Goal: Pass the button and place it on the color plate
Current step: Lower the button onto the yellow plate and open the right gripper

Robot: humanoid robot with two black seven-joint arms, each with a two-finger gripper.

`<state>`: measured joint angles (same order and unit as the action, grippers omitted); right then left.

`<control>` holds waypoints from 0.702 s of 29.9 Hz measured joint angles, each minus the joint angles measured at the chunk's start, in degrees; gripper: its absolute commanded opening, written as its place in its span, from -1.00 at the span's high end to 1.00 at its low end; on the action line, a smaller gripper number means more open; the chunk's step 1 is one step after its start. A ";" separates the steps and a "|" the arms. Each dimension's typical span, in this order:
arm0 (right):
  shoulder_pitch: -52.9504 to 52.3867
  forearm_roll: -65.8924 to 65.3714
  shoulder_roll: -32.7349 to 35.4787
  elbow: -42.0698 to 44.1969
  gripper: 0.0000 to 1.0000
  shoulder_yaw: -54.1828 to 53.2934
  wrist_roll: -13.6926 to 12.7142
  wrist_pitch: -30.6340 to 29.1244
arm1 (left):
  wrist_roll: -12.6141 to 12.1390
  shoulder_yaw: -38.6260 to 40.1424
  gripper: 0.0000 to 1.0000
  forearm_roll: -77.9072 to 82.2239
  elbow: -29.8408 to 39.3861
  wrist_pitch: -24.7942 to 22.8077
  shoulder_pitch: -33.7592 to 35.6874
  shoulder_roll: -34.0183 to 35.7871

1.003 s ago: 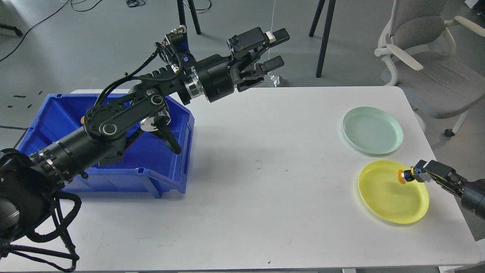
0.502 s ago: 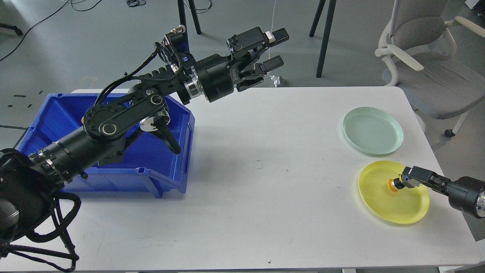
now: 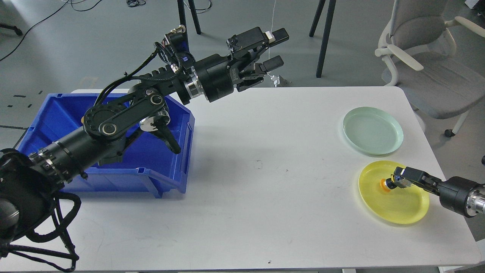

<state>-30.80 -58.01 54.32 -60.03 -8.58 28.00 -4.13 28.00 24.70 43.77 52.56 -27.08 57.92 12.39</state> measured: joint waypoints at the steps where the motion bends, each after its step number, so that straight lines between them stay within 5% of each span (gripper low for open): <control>1: 0.03 0.06 0.00 0.00 -0.05 -0.01 0.00 0.00 | 0.00 0.00 -0.74 0.00 0.00 -0.03 0.00 0.00; 21: -0.04 4.90 0.14 -1.15 -0.47 -6.03 0.00 0.17 | 0.00 0.22 -0.83 -0.06 -0.02 0.67 0.00 0.24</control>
<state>-30.84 -53.12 54.46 -61.18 -14.61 28.00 -3.96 28.00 24.91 43.71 52.54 -26.41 57.91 12.64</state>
